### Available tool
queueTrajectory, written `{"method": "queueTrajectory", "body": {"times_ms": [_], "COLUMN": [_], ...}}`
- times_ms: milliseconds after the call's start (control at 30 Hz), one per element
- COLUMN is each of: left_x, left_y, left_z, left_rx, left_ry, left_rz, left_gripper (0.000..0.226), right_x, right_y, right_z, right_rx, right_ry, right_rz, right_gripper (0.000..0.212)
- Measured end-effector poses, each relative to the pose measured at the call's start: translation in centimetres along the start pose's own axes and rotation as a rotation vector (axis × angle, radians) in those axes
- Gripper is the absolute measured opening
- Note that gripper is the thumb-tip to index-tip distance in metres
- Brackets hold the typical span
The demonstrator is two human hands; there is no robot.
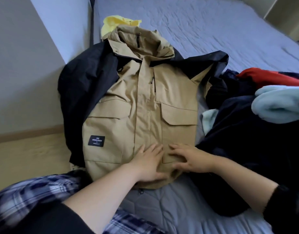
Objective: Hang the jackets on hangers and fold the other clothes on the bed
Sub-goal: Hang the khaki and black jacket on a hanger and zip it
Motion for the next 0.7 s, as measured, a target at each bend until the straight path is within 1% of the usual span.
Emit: {"method": "queueTrajectory", "body": {"times_ms": [67, 100, 133, 167, 200, 267, 300, 333, 367, 400, 467, 500, 567, 633, 700], "left_x": [-0.5, -0.6, -0.6, -0.7, -0.7, -0.5, -0.4, -0.5, -0.6, -0.7, -0.9, -1.0, -1.3, -1.5, -1.6], "left_y": [1.1, 1.4, 1.4, 1.2, 0.9, -0.2, -1.0, -1.8, -2.7, -3.3, -4.0, -4.3, -5.0, -6.0, -6.7], "left_z": [-1.2, -1.5, -1.7, -1.9, -2.2, -2.9, -3.3, -3.4, -3.4, -3.0, -1.8, -1.2, -0.2, 0.4, 0.8], "left_rx": [0.066, 0.107, 0.151, 0.195, 0.225, 0.208, 0.164, 0.097, 0.004, -0.101, -0.293, -0.385, -0.529, -0.613, -0.672], "left_ry": [0.006, -0.007, -0.023, -0.036, -0.042, -0.023, -0.011, -0.008, -0.022, -0.05, -0.109, -0.13, -0.164, -0.177, -0.18], "left_rz": [0.051, 0.055, 0.038, 0.01, -0.024, -0.119, -0.18, -0.247, -0.308, -0.352, -0.403, -0.429, -0.482, -0.526, -0.543], "left_gripper": [0.113, 0.117, 0.116, 0.112, 0.103, 0.079, 0.063, 0.046, 0.031, 0.022, 0.015, 0.014, 0.015, 0.016, 0.022], "right_x": [-2.2, -3.1, -3.9, -4.6, -5.4, -7.0, -7.5, -7.6, -7.5, -7.1, -6.2, -5.8, -5.1, -4.5, -4.0], "right_y": [0.9, 1.2, 1.5, 1.6, 1.6, 1.3, 1.2, 1.2, 1.4, 1.5, 1.7, 1.6, 1.0, 0.1, -0.3], "right_z": [-0.7, -1.3, -1.8, -2.1, -2.2, -2.5, -2.5, -2.6, -2.6, -2.3, -1.8, -1.6, -1.3, -0.9, -0.9], "right_rx": [-0.054, -0.081, -0.095, -0.09, -0.062, 0.023, 0.053, 0.065, 0.07, 0.089, 0.186, 0.267, 0.483, 0.641, 0.77], "right_ry": [0.007, 0.03, 0.057, 0.081, 0.097, 0.155, 0.188, 0.205, 0.202, 0.189, 0.167, 0.171, 0.2, 0.209, 0.201], "right_rz": [-0.017, -0.061, -0.132, -0.234, -0.366, -0.619, -0.689, -0.718, -0.711, -0.679, -0.606, -0.592, -0.595, -0.605, -0.58], "right_gripper": [0.097, 0.104, 0.103, 0.096, 0.083, 0.055, 0.046, 0.042, 0.039, 0.036, 0.042, 0.047, 0.045, 0.042, 0.045]}}
Point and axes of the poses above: each hand's wrist, its own x-axis towards the middle knuckle, its own y-axis out of the palm, z = x × y, the point moved 8 cm from there along x, towards the middle knuckle, and after that the axes turned 1 degree about y, right-handed, at the moved point
